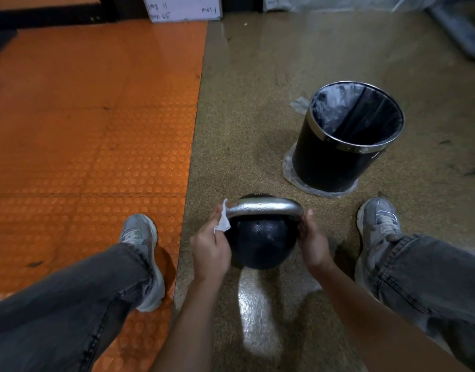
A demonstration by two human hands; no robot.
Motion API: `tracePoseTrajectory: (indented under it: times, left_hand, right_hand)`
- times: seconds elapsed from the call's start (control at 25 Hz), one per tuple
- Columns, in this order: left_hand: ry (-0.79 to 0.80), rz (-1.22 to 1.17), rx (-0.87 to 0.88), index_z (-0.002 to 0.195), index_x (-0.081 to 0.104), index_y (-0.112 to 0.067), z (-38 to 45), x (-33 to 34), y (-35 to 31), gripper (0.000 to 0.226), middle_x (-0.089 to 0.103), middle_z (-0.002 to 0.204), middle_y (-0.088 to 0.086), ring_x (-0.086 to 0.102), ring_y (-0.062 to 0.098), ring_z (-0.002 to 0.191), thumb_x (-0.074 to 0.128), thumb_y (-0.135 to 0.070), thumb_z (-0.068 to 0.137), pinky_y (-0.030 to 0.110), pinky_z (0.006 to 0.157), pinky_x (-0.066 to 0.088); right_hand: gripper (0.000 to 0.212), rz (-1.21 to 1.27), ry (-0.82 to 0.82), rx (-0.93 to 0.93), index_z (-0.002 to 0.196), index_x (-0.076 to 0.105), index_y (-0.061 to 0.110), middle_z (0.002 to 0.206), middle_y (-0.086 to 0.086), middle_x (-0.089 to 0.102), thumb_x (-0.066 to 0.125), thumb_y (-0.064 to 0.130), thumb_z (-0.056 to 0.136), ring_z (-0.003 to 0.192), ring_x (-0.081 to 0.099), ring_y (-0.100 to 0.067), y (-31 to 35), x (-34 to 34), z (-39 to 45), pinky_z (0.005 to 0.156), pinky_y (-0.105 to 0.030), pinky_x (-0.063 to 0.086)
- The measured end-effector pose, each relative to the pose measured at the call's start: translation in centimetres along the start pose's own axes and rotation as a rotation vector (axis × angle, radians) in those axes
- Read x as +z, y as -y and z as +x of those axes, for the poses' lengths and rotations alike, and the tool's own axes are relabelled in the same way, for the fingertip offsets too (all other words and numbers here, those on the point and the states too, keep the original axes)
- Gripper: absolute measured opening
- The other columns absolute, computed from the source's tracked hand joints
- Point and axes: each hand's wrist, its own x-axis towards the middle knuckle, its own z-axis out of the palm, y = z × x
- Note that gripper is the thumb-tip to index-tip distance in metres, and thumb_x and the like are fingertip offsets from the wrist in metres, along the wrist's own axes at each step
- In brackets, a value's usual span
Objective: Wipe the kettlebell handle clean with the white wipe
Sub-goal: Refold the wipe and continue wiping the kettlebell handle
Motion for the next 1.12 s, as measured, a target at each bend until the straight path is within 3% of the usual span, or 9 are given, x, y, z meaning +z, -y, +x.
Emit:
tracePoseTrajectory:
  times: [0.12, 0.24, 0.44, 0.56, 0.64, 0.8, 0.92, 1.12]
  left_hand:
    - [-0.009, 0.005, 0.116, 0.134, 0.059, -0.007, -0.4, 0.4, -0.2, 0.056, 0.058, 0.137, 0.002, 0.051, 0.006, 0.131, 0.044, 0.017, 0.085, 0.018, 0.110, 0.037]
    - [-0.013, -0.007, 0.078, 0.138, 0.054, -0.007, -1.0, 0.5, 0.6, 0.060, 0.055, 0.141, 0.003, 0.047, 0.007, 0.135, 0.043, 0.018, 0.084, 0.012, 0.111, 0.033]
    - [-0.061, -0.008, 0.155, 0.136, 0.056, -0.004, -1.4, 1.5, -0.1, 0.066, 0.054, 0.142, 0.008, 0.048, 0.015, 0.135, 0.042, 0.025, 0.078, 0.024, 0.113, 0.037]
    - [-0.090, -0.028, 0.082, 0.137, 0.054, -0.006, -1.7, 1.6, 0.4, 0.065, 0.053, 0.143, 0.008, 0.049, 0.019, 0.135, 0.042, 0.023, 0.081, 0.023, 0.112, 0.037]
    - [-0.092, -0.027, 0.101, 0.137, 0.054, -0.005, -1.4, 1.9, 0.0, 0.064, 0.053, 0.143, 0.008, 0.047, 0.017, 0.136, 0.041, 0.023, 0.081, 0.021, 0.113, 0.034]
    - [-0.087, -0.033, 0.139, 0.138, 0.053, -0.006, -2.0, 2.1, 0.2, 0.069, 0.050, 0.145, 0.006, 0.044, 0.013, 0.138, 0.039, 0.025, 0.079, 0.028, 0.114, 0.036]
    - [-0.131, -0.036, 0.084, 0.138, 0.054, -0.009, -1.8, 2.3, 0.6, 0.068, 0.052, 0.143, 0.005, 0.047, 0.014, 0.136, 0.041, 0.024, 0.080, 0.033, 0.111, 0.040]
    - [-0.101, -0.044, 0.111, 0.141, 0.050, -0.007, -2.4, 2.8, 0.3, 0.069, 0.046, 0.149, 0.006, 0.040, 0.012, 0.141, 0.038, 0.025, 0.081, 0.030, 0.114, 0.035]
  right_hand:
    - [0.055, 0.029, 0.017, 0.025, 0.121, 0.074, 0.032, 0.129, 0.004, 0.073, 0.029, 0.060, 0.106, 0.130, 0.060, -0.014, 0.3, 0.1, -0.2, 0.115, -0.045, 0.040]
    - [0.054, 0.022, 0.007, -0.009, 0.118, 0.075, 0.034, 0.127, 0.005, 0.073, 0.028, 0.059, 0.107, 0.127, 0.061, -0.013, 0.1, 0.0, -0.1, 0.111, -0.043, 0.042]
    - [0.055, 0.028, 0.018, 0.027, 0.119, 0.074, 0.030, 0.126, 0.004, 0.074, 0.027, 0.055, 0.108, 0.125, 0.063, -0.012, 0.6, 0.1, -0.5, 0.107, -0.039, 0.044]
    - [0.054, 0.022, 0.008, -0.005, 0.115, 0.076, 0.032, 0.123, 0.007, 0.075, 0.027, 0.054, 0.108, 0.120, 0.066, -0.007, 0.3, 0.0, -0.3, 0.102, -0.034, 0.046]
    - [0.053, 0.022, 0.005, -0.003, 0.115, 0.076, 0.031, 0.122, 0.007, 0.076, 0.028, 0.053, 0.109, 0.118, 0.067, -0.005, 0.4, 0.0, -0.3, 0.101, -0.032, 0.047]
    - [0.059, 0.050, 0.015, 0.017, 0.134, 0.066, 0.017, 0.131, 0.000, 0.072, 0.029, 0.055, 0.107, 0.127, 0.063, -0.013, 0.1, -0.1, 0.0, 0.107, -0.035, 0.045]
    - [0.059, 0.040, 0.023, 0.006, 0.134, 0.066, 0.019, 0.130, 0.001, 0.072, 0.028, 0.055, 0.107, 0.125, 0.064, -0.010, -0.1, -0.1, -0.1, 0.105, -0.033, 0.046]
    - [0.060, 0.056, 0.020, 0.031, 0.131, 0.069, 0.021, 0.129, 0.001, 0.073, 0.031, 0.059, 0.105, 0.124, 0.065, -0.011, 0.0, -0.1, -0.1, 0.103, -0.034, 0.046]
